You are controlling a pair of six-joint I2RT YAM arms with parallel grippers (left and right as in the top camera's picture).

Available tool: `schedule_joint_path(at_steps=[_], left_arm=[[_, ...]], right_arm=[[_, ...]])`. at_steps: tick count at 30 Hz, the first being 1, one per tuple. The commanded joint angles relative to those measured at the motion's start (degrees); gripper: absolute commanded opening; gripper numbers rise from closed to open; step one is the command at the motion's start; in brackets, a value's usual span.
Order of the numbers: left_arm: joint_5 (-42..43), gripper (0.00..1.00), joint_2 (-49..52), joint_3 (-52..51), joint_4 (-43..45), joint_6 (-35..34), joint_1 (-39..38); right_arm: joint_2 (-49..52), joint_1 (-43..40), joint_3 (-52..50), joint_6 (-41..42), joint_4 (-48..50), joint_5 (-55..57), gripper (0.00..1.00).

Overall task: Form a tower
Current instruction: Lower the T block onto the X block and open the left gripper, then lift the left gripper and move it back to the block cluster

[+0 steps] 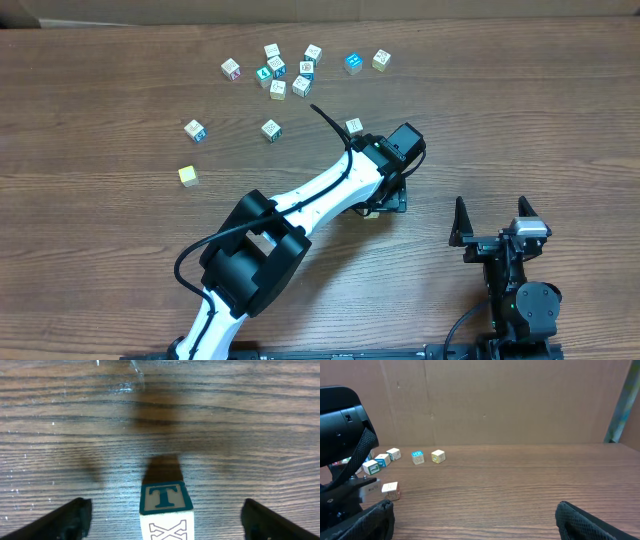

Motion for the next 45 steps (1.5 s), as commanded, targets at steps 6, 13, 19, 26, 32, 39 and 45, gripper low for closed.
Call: schedule_joint_path(at_steps=[6,13,19,26,32,39,45], left_arm=[[-0.3,1.00,-0.8,-0.3,-0.2,1.0,-0.7],[-0.3,0.99,-0.8,-0.3,-0.2,1.0,-0.7],[-0.4,1.00,-0.8,-0.3,-0.4,1.0,-0.7],[-0.4,0.99,-0.8,-0.3,-0.3,1.0,-0.6],[-0.3,1.00,-1.4,1.7,-2.2,3.4,1.1],[-0.4,1.00,-1.8,8.6,-8.3,8.3,3.3],[-0.4,1.00,-1.9,16.1,-13.4,9.2,5.6]], right_arm=[[-0.7,-0.2,-0.6,-0.1,0.2,-0.1,1.00],[-0.7,-0.2,-0.6,-0.1,0.2,-0.1,1.00],[-0.7,-0.2,-0.6,-0.1,0.2,-0.1,1.00],[-0.7,-0.2,-0.6,-0.1,0.2,-0.1,1.00],[-0.7,-0.2,-0.6,-0.1,0.2,-0.1,1.00],[-0.7,-0.2,-0.6,-0.1,0.2,-0.1,1.00],[-0.7,-0.2,-0.6,-0.1,0.2,-0.1,1.00]])
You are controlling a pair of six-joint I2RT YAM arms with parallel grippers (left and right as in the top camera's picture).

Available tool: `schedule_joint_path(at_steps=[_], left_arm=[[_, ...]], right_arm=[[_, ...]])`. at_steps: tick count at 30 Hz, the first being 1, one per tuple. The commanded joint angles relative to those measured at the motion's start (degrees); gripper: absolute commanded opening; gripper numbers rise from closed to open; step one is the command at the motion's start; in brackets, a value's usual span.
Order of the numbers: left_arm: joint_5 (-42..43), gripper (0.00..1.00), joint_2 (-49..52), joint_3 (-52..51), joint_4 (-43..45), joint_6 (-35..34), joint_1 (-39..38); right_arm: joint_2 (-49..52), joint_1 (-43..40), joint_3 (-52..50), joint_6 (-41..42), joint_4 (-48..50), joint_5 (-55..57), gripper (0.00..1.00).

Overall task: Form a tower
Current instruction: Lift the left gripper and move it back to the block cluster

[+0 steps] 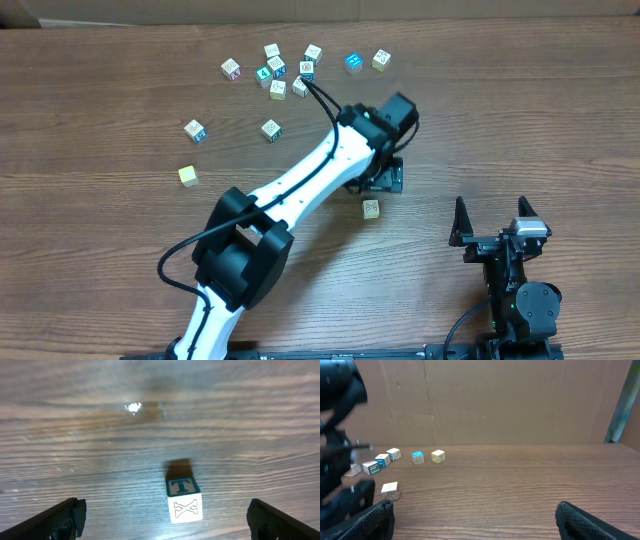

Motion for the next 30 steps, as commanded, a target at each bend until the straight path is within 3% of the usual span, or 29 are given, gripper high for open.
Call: schedule_joint_path(at_steps=[1,8,13,30], left_arm=[[-0.4,1.00,-1.9,5.9,-1.9,3.2,1.9],[-2.1,1.00,-1.9,11.7,-3.4,4.3,6.0],[-5.5,1.00,-1.9,11.6,-3.1,4.3,10.0],[-5.5,0.99,-1.7,9.6,-1.8,4.9,19.2]], right_arm=[[-0.7,-0.2,-0.6,-0.1,0.2,-0.1,1.00],[-0.7,-0.2,-0.6,-0.1,0.2,-0.1,1.00],[-0.7,-0.2,-0.6,-0.1,0.2,-0.1,1.00],[-0.7,-0.2,-0.6,-0.1,0.2,-0.1,1.00]])
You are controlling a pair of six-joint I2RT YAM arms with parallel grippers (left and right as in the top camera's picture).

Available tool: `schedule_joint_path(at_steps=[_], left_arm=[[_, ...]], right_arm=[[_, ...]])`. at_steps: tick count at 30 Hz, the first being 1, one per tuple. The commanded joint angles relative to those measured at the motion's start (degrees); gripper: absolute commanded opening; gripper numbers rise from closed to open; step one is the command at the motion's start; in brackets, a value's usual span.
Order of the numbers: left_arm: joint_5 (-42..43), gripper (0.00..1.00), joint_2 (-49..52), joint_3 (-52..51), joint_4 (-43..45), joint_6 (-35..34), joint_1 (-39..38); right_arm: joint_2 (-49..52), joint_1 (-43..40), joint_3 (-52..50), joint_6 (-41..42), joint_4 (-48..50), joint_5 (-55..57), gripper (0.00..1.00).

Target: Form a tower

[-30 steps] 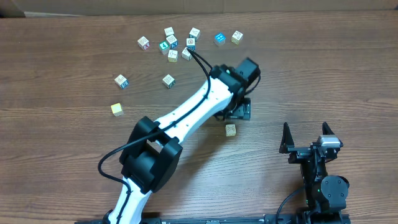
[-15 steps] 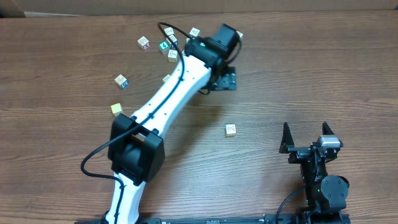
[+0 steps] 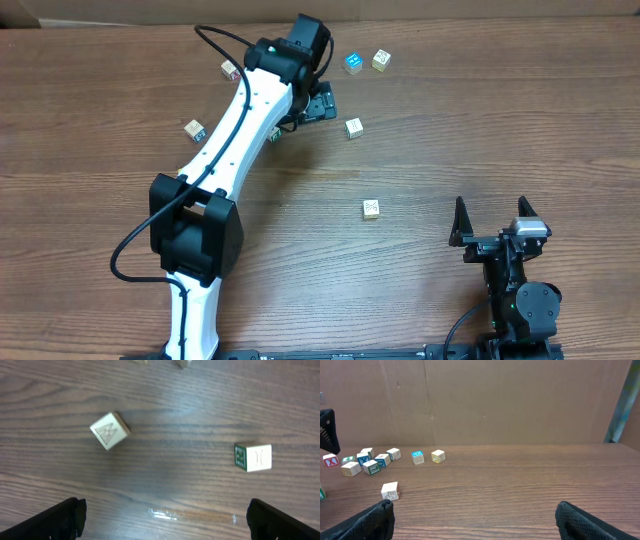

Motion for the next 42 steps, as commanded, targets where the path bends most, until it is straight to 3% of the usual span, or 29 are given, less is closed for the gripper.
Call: schedule_joint_path(at_steps=[1,7,22,34,42], left_arm=[[-0.8,1.00,-1.6,-1.2,0.7,2.5,0.7],[-0.9,1.00,-1.6,-1.9,1.7,5.8,0.8],[-5.1,1.00,-1.6,-5.5,3.6,6.2,0.8],[-5.1,1.00,-1.6,-9.4,7.8,14.8,2.6],[-5.0,0.88,-1.5,-9.4,8.4,16.4,3.7]], right_arm=[[-0.7,-0.2,-0.6,-0.1,0.2,-0.1,1.00],[-0.7,-0.2,-0.6,-0.1,0.2,-0.1,1.00],[-0.7,-0.2,-0.6,-0.1,0.2,-0.1,1.00],[-0.7,-0.2,-0.6,-0.1,0.2,-0.1,1.00],[-0.7,-0.2,-0.6,-0.1,0.2,-0.1,1.00]])
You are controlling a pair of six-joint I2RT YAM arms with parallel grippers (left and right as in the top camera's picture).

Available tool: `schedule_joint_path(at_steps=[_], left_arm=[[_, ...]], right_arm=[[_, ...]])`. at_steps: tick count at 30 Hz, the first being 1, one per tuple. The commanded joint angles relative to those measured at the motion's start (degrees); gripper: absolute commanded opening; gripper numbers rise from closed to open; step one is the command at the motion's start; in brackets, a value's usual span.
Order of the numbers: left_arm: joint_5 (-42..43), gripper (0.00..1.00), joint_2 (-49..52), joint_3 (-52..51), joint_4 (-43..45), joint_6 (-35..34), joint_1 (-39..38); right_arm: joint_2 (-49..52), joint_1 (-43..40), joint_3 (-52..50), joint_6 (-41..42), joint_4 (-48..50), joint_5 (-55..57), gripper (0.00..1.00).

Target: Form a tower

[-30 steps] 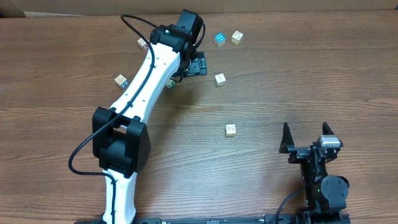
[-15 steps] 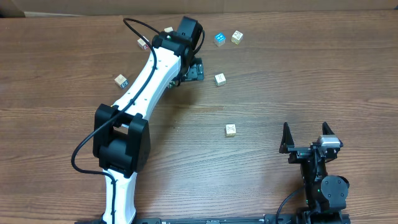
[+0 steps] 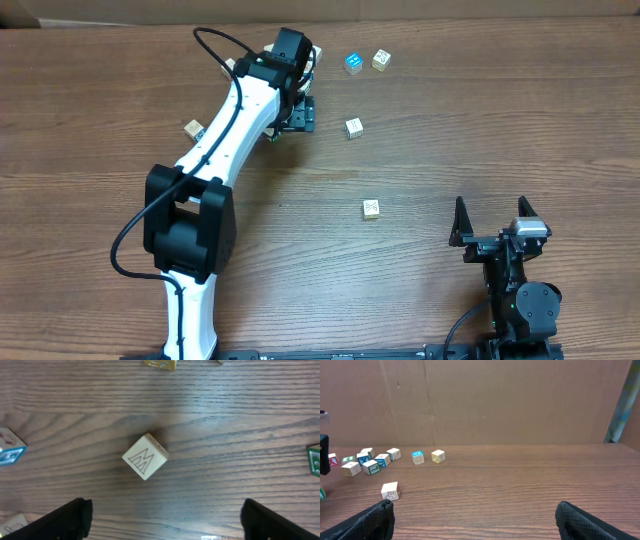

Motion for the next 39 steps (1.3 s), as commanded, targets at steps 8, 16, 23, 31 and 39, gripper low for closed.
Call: schedule_joint_path(at_steps=[8,16,23,31,39], left_arm=[[-1.0,0.82,-0.7,-0.3,1.4,1.6,0.6],[-1.2,0.66,3.1,-0.3,3.7,7.6,0.7],[-1.4,0.64,5.2,-0.3,5.9,4.1,1.9],[-1.4,0.56,5.7,-0.3,6.2,-3.8,2.9],[-1.4,0.46,6.0,-0.7,5.3,-12.7,2.8]], right_arm=[[-0.7,-0.2,-0.6,-0.1,0.2,-0.1,1.00],[-0.7,-0.2,-0.6,-0.1,0.2,-0.1,1.00],[-0.7,-0.2,-0.6,-0.1,0.2,-0.1,1.00],[-0.7,-0.2,-0.6,-0.1,0.2,-0.1,1.00],[-0.7,-0.2,-0.6,-0.1,0.2,-0.1,1.00]])
